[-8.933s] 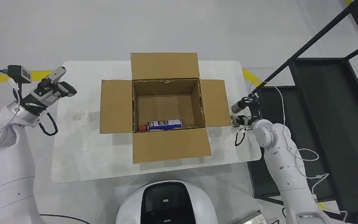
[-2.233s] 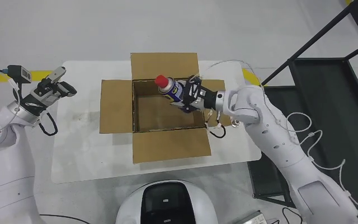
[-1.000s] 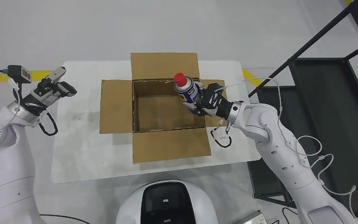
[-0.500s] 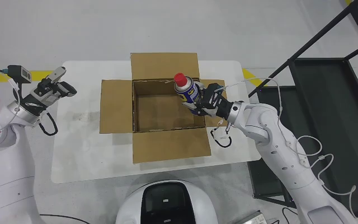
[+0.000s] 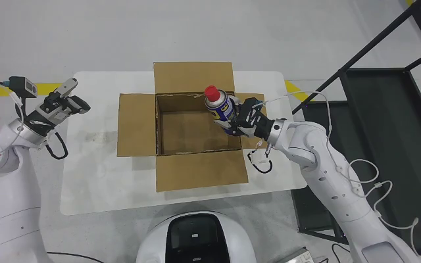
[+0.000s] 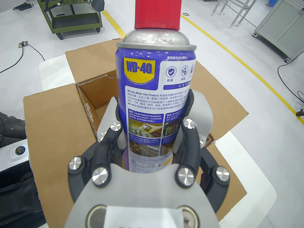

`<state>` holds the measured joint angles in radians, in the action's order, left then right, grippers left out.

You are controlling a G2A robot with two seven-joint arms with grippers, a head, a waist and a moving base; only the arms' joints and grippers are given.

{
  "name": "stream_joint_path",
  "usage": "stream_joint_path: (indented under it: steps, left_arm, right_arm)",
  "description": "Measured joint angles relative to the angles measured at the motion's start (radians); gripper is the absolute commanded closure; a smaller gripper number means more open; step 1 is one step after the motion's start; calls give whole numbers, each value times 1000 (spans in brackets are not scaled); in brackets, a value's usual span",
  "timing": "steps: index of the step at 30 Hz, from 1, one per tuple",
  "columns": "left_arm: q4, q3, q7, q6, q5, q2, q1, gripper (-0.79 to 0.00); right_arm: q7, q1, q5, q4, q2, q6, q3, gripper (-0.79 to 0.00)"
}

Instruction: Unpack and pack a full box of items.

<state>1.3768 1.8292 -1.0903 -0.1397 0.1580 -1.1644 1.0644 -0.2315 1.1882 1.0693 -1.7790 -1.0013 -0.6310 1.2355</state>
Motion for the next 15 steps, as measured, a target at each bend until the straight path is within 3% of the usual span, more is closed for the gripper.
stream_joint_path:
  steps: [9, 15]
  left_arm:
    - [0, 0, 0, 0, 0, 0, 0, -785]
    - [0, 0, 0, 0, 0, 0, 0, -785]
  right_arm:
    - [7, 4, 1, -3, 0, 7, 4, 0]
    - [238, 109, 12, 10, 11, -50, 103, 0]
